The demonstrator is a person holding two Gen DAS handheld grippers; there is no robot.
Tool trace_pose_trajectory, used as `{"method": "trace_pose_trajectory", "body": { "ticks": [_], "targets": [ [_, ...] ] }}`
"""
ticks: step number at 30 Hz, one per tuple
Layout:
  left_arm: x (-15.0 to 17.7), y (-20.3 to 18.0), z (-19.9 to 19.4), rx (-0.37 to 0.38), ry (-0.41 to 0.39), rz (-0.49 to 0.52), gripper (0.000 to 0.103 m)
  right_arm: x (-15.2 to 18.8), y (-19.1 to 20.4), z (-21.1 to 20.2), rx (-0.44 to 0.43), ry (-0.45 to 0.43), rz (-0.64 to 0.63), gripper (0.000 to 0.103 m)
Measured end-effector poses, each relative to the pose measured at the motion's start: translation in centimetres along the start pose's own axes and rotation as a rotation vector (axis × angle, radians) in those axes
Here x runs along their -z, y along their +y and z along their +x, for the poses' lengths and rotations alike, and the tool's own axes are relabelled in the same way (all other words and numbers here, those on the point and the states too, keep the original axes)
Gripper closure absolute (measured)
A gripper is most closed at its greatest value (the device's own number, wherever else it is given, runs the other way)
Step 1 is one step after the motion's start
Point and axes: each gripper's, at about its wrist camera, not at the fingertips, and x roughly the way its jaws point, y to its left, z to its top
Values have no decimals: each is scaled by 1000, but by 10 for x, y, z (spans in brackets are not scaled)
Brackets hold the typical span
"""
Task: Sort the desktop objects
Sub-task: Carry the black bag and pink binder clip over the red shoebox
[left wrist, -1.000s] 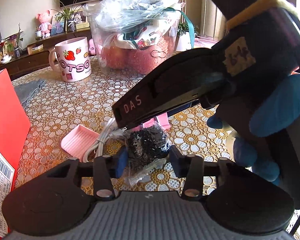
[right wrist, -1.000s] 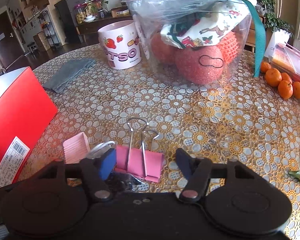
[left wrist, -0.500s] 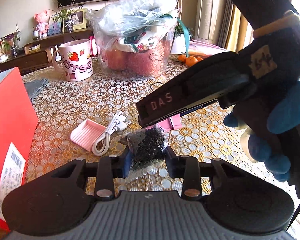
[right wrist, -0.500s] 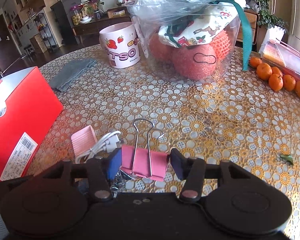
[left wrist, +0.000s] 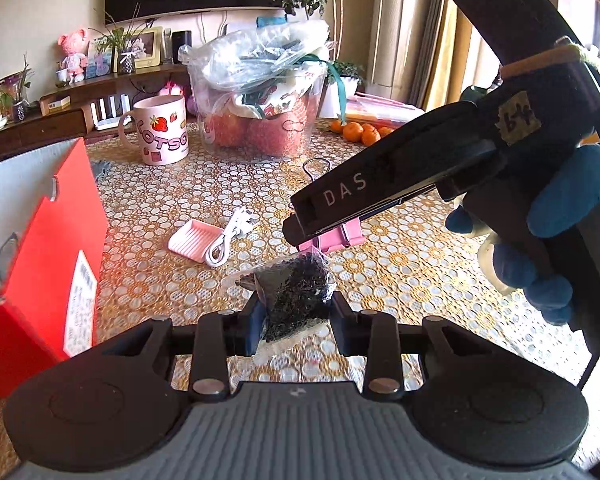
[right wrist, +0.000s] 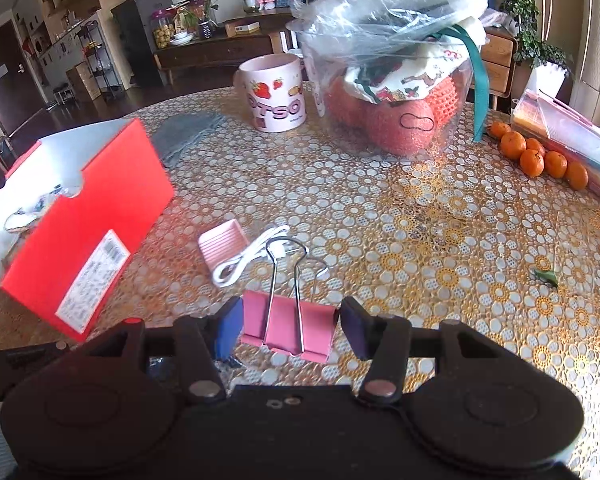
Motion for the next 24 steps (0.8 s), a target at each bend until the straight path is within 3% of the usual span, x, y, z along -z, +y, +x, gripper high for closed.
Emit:
{"method": "trace_pose_trajectory", "body": {
  "ticks": [15,24],
  "targets": [
    [16,37,-102,41,-52,-20,70,19,69,-70,-23,-24,-57,50],
    [16,64,-146,22,-83,-21,70,25,111,-97,-54,-44,-89,50]
  ]
}}
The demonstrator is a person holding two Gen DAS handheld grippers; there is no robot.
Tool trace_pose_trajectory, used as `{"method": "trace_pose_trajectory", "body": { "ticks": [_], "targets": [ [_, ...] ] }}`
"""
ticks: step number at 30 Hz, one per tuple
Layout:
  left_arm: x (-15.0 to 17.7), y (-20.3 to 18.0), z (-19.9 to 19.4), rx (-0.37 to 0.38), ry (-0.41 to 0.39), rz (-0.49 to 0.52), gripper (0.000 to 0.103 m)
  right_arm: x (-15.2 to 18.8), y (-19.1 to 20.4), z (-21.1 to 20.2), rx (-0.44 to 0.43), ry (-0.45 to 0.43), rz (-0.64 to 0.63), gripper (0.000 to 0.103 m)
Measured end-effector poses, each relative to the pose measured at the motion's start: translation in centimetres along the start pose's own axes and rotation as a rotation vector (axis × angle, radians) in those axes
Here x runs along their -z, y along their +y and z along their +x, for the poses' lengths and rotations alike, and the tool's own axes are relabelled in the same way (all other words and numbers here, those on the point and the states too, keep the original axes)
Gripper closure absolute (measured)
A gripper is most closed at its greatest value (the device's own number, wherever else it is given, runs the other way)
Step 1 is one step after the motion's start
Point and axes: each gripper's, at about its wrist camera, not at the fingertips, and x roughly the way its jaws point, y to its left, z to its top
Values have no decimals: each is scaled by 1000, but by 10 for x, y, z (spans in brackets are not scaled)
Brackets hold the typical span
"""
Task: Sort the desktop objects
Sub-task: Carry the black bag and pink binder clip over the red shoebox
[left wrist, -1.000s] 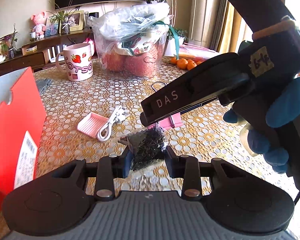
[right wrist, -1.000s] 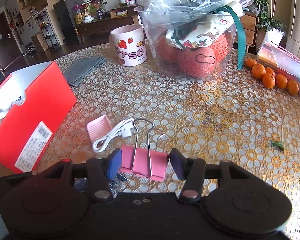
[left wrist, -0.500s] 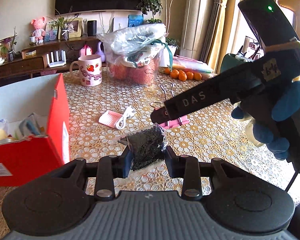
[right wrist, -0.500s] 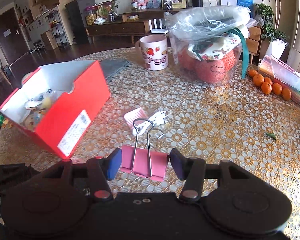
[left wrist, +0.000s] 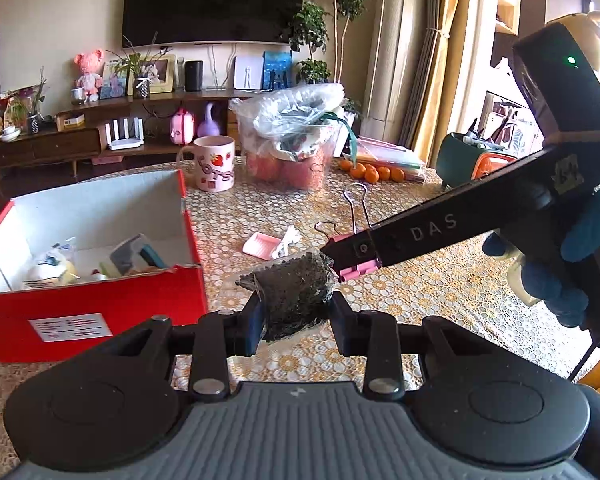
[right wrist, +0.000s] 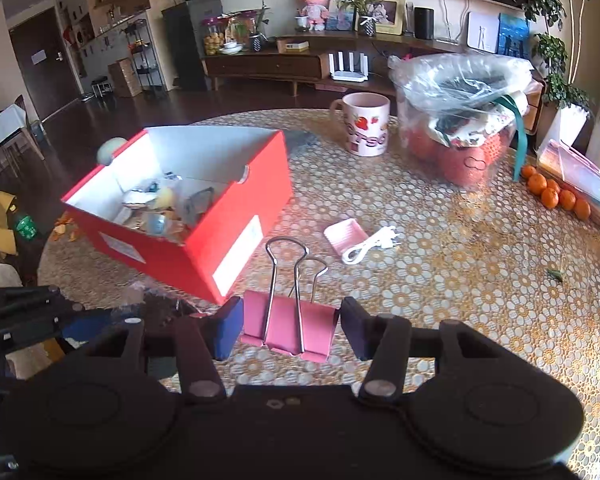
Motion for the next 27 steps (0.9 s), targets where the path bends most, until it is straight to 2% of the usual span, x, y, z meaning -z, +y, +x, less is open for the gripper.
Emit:
{"method": "trace_pose_trajectory", "body": {
  "ticks": [16,27],
  "targets": [
    [-21,89,-45,-135,-48,0,70,-31,78,5,-96,-34,-78,50],
    [-37,149,-35,-200,-20,-11,70,-56,117,32,-117,-46,-131,50]
  ]
}}
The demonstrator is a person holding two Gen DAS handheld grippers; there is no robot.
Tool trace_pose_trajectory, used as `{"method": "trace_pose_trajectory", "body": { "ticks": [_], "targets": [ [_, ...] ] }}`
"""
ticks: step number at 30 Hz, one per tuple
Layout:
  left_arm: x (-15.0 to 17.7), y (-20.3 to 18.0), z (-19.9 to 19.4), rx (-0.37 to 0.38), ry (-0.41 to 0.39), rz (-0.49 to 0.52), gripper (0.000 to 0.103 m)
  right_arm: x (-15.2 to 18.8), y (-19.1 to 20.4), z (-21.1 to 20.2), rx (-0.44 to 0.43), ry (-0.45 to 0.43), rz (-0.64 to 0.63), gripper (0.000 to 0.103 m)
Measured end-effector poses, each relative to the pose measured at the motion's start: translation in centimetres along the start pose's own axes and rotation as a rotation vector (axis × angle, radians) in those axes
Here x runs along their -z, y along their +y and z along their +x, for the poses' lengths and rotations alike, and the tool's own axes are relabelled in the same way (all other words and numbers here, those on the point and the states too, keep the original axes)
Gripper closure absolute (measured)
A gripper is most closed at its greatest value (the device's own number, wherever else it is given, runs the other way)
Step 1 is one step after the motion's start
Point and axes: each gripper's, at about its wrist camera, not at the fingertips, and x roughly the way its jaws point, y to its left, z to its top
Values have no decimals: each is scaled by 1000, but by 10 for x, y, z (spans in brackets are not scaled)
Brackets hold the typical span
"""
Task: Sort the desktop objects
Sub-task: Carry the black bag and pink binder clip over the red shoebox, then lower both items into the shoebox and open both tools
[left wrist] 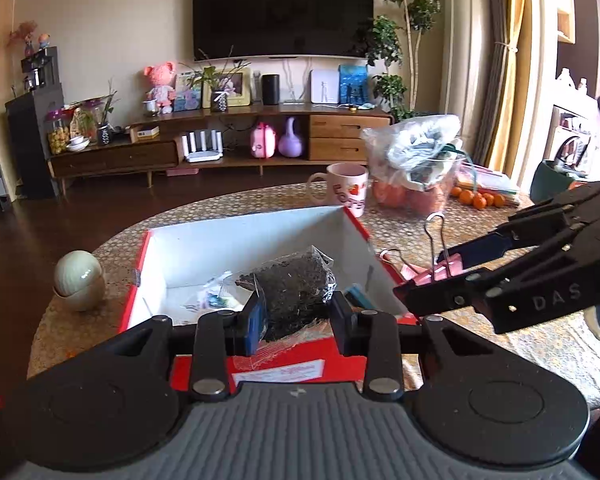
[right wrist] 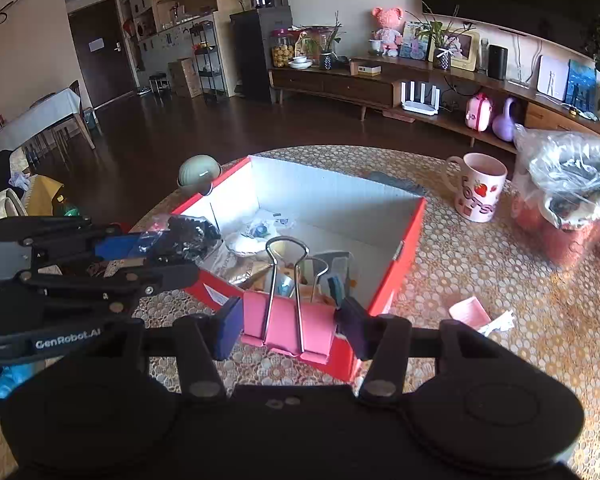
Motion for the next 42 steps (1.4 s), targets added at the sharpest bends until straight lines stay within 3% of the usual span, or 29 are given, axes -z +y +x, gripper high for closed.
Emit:
{"method": "trace_pose_trajectory", "body": {
  "ticks": [15,31,42],
  "targets": [
    [-30,63,83,-74,99,1,69,-26,11,56,50,-12,8,50],
    [-29,60,171,-83,261,68,69,-22,6,115,94,53,37,50],
    [-21,59,191,-67,353,80,69,-15,6,129,110,80,35,50]
  ]
}}
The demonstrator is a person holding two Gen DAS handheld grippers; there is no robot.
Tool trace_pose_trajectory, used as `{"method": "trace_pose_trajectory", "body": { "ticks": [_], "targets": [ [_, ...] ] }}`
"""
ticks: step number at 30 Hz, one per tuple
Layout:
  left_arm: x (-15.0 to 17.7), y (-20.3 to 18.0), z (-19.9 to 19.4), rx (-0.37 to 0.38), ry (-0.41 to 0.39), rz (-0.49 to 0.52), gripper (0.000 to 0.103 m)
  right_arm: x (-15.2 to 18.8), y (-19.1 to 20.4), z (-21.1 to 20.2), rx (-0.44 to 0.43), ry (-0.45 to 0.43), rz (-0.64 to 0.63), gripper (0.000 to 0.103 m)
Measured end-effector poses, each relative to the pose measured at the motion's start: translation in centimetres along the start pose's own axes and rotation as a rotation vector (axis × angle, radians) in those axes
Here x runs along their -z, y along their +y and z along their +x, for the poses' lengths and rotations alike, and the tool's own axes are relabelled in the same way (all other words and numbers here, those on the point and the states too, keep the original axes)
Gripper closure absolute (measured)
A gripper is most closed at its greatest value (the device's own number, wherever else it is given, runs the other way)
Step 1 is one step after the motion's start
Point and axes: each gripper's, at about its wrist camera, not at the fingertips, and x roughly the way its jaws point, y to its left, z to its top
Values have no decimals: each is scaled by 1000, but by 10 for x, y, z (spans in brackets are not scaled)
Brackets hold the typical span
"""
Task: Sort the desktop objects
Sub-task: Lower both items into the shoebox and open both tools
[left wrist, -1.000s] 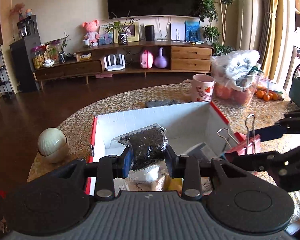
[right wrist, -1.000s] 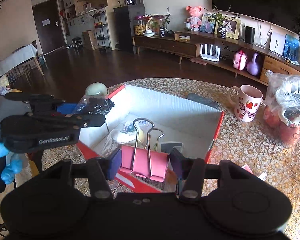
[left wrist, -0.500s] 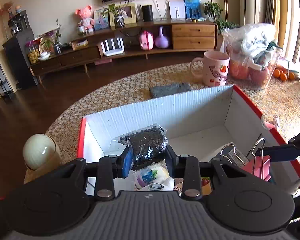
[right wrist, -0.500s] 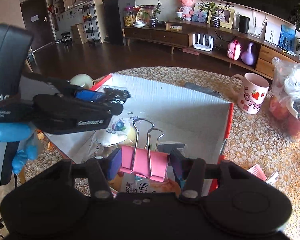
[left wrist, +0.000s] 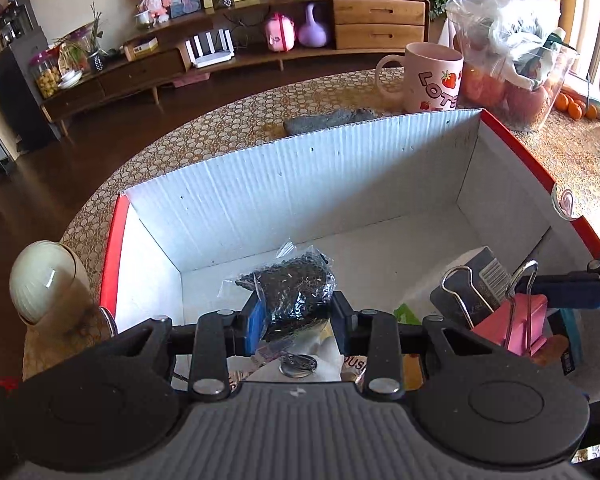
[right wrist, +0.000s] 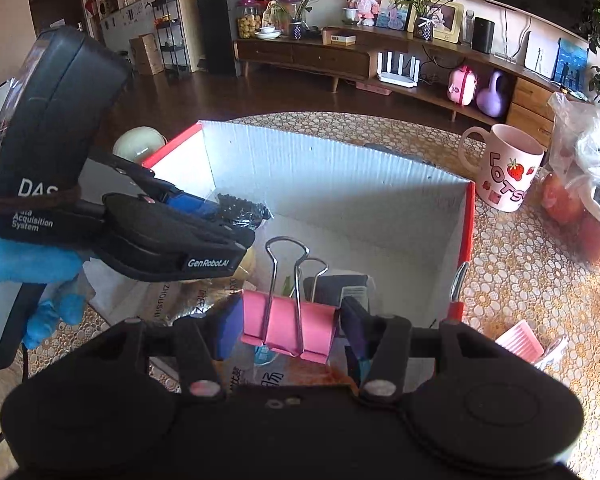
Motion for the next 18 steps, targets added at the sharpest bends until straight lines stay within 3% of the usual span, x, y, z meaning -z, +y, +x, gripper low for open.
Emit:
{"method": "trace_pose_trajectory", "body": {
  "ticks": [5,6,10,18],
  "targets": [
    [0,-1,0,-8,17,4,69,1,-2,-1,3,-1,11,50],
    [0,-1,-1,-10,15,5,65,0,-1,-3,6,-6,10,48],
    [-1,-1,-10,-32,-21,-9,35,-3,-2,-14,-9,-36,12,39],
    [0,-5,-33,-33,-54,-32,31,-1,-3,-37,-17,-76,-1,29]
  ]
}}
